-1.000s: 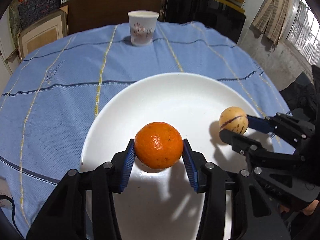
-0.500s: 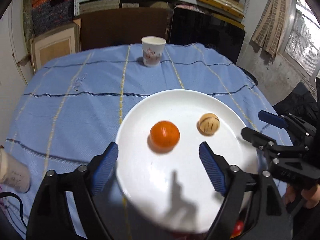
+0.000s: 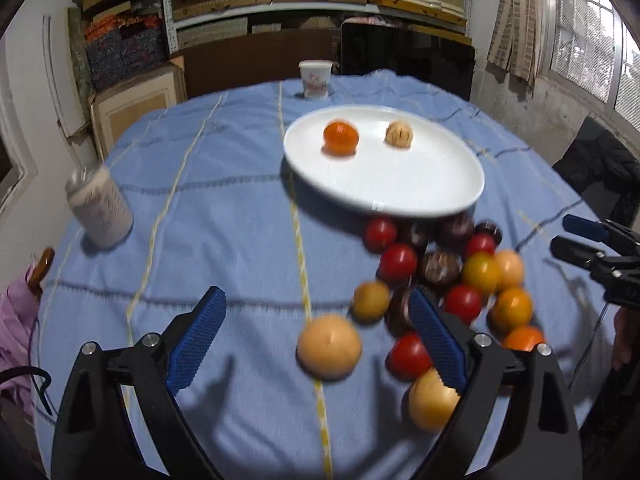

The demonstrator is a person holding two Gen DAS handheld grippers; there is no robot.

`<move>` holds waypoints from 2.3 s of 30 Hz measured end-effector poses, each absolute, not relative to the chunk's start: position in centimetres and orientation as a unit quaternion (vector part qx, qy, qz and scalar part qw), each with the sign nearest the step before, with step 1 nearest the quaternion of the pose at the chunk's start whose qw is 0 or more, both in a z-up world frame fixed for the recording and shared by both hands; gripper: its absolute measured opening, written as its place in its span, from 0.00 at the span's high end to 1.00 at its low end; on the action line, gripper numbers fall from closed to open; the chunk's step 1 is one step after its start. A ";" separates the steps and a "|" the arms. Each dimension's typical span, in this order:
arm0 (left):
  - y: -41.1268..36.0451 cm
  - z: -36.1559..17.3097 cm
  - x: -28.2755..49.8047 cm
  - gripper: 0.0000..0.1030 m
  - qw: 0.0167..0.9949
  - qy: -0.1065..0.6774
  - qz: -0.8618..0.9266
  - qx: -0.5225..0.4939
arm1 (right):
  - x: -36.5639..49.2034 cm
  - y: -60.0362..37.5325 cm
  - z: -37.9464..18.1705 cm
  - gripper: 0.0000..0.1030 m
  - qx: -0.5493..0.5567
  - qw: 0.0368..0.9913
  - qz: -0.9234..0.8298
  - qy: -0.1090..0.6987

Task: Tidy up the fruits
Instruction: 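Grasp the pale yellow grapefruit with the left gripper, then grasp the mandarin orange with the right gripper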

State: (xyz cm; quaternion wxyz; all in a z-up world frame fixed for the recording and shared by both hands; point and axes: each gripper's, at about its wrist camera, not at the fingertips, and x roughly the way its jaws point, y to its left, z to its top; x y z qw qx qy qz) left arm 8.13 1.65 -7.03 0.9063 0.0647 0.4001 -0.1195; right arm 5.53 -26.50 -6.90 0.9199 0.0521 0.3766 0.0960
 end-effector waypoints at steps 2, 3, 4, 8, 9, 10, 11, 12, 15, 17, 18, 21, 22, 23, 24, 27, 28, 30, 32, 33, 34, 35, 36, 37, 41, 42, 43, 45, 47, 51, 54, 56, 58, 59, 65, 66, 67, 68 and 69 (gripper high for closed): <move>1.9 -8.2 7.7 0.12 0.902 0.411 -0.116 0.062 | 4.8 -26.4 -7.7 0.24 0.064 0.916 0.094 0.385; 2.0 -8.7 7.5 0.12 0.901 0.413 -0.113 0.063 | 4.3 -26.1 -8.0 0.24 0.062 0.914 0.093 0.389; 1.9 -8.9 7.3 0.12 0.901 0.414 -0.111 0.067 | 3.9 -25.7 -8.0 0.24 0.054 0.914 0.091 0.391; 1.8 -9.5 7.4 0.12 0.901 0.414 -0.107 0.068 | 2.7 -24.9 -7.3 0.24 0.032 0.921 0.086 0.379; 1.8 -9.6 7.6 0.12 0.901 0.416 -0.105 0.065 | 2.4 -24.7 -7.1 0.24 0.032 0.922 0.089 0.376; 1.8 -9.7 7.8 0.12 0.900 0.419 -0.103 0.065 | 2.3 -24.7 -6.9 0.24 0.031 0.922 0.090 0.375; 1.7 -9.9 8.0 0.12 0.898 0.424 -0.102 0.065 | 2.1 -24.6 -6.7 0.24 0.029 0.923 0.089 0.373; 1.6 -10.1 8.2 0.12 0.896 0.428 -0.101 0.066 | 2.0 -24.5 -6.5 0.24 0.027 0.925 0.089 0.369; 1.8 -10.3 8.6 0.15 0.892 0.437 -0.104 0.060 | 1.7 -24.4 -6.2 0.24 0.021 0.927 0.086 0.364; 1.9 -10.5 9.0 0.27 0.886 0.447 -0.111 0.051 | 1.8 -24.3 -6.3 0.24 0.018 0.926 0.086 0.366; 1.8 -10.5 9.3 0.32 0.884 0.451 -0.118 0.044 | 1.9 -24.1 -6.5 0.24 0.017 0.925 0.088 0.370; 1.5 -10.5 9.6 0.45 0.884 0.449 -0.119 0.046 | 1.9 -23.8 -6.8 0.24 0.012 0.922 0.089 0.376; 1.3 -10.6 9.6 0.50 0.883 0.450 -0.123 0.046 | 1.9 -23.8 -6.9 0.24 0.012 0.922 0.089 0.377; 1.1 -10.6 9.6 0.52 0.883 0.450 -0.127 0.046 | 1.9 -23.8 -7.0 0.24 0.011 0.922 0.089 0.377; 1.0 -10.6 9.6 0.59 0.883 0.449 -0.131 0.047 | 1.9 -23.8 -7.1 0.24 0.011 0.922 0.088 0.378; 0.8 -10.4 9.4 0.61 0.886 0.441 -0.134 0.049 | 1.8 -24.1 -7.1 0.24 0.014 0.923 0.083 0.376; 0.9 -10.2 9.3 0.61 0.888 0.437 -0.136 0.044 | 1.8 -24.2 -7.1 0.24 0.015 0.923 0.083 0.376; 1.3 -10.0 9.2 0.61 0.891 0.431 -0.136 0.033 | 1.8 -24.2 -7.2 0.24 0.015 0.923 0.082 0.376; 1.6 -9.8 9.1 0.61 0.895 0.425 -0.135 0.023 | 1.7 -24.1 -7.2 0.24 0.016 0.923 0.082 0.377; 1.8 -9.7 9.0 0.61 0.898 0.419 -0.132 0.017 | 1.7 -23.9 -7.3 0.24 0.016 0.921 0.088 0.379; 2.0 -9.6 8.9 0.61 0.900 0.416 -0.130 0.013 | 1.6 -23.6 -7.4 0.24 0.013 0.919 0.099 0.382; 2.2 -9.5 8.8 0.61 0.902 0.412 -0.129 0.009 | 1.5 -23.1 -7.4 0.24 0.010 0.916 0.115 0.385; 2.3 -9.4 8.7 0.61 0.903 0.409 -0.127 0.007 | 1.3 -22.6 -7.5 0.24 0.006 0.912 0.132 0.388; 2.4 -9.4 8.8 0.61 0.904 0.408 -0.125 0.003 | 1.1 -22.1 -7.6 0.24 0.003 0.909 0.145 0.390; 2.8 -9.4 8.8 0.61 0.903 0.411 -0.125 -0.004 | 0.6 -19.7 -8.1 0.24 -0.025 0.896 0.189 0.401; 2.7 -9.4 8.8 0.61 0.903 0.411 -0.125 -0.003 | 0.5 -19.4 -8.3 0.24 -0.028 0.894 0.192 0.404; 2.8 -9.4 8.9 0.61 0.903 0.411 -0.126 -0.003 | 0.6 -19.0 -8.4 0.24 -0.030 0.892 0.194 0.407; 2.8 -9.5 8.9 0.61 0.903 0.412 -0.126 -0.004 | 0.8 -18.6 -8.9 0.24 -0.030 0.889 0.198 0.413; 2.9 -9.6 8.9 0.61 0.902 0.413 -0.127 -0.007 | 1.2 -18.4 -9.4 0.27 -0.019 0.886 0.202 0.417; 3.2 -9.7 8.9 0.61 0.901 0.415 -0.127 -0.013 | 1.6 -18.2 -9.9 0.54 -0.011 0.879 0.209 0.428; 3.2 -9.7 8.9 0.61 0.901 0.415 -0.127 -0.013 | 1.5 -18.3 -9.9 0.54 -0.007 0.880 0.209 0.427; 3.2 -9.7 8.9 0.61 0.901 0.415 -0.127 -0.014 | 1.5 -18.4 -10.0 0.54 -0.005 0.880 0.208 0.427; 3.2 -9.7 8.9 0.61 0.901 0.414 -0.127 -0.014 | 1.4 -18.5 -9.9 0.54 -0.004 0.881 0.206 0.426; 3.2 -9.7 8.9 0.61 0.901 0.414 -0.127 -0.015 | 1.4 -18.6 -9.9 0.54 -0.003 0.881 0.204 0.426; 3.1 -9.7 8.9 0.61 0.902 0.411 -0.128 -0.013 | 1.0 -19.2 -9.4 0.54 0.004 0.885 0.200 0.420; 3.1 -9.7 8.9 0.61 0.903 0.411 -0.127 -0.013 | 0.9 -19.4 -9.2 0.54 0.006 0.886 0.200 0.418; 3.1 -9.7 8.9 0.61 0.902 0.412 -0.128 -0.013 | 0.8 -19.5 -9.1 0.54 0.007 0.887 0.199 0.416; 3.2 -9.7 8.9 0.61 0.902 0.412 -0.127 -0.013 | 0.7 -19.7 -9.0 0.54 0.009 0.888 0.199 0.414; 3.2 -9.6 8.8 0.61 0.903 0.411 -0.127 -0.013 | 0.6 -19.9 -8.9 0.54 0.012 0.889 0.198 0.412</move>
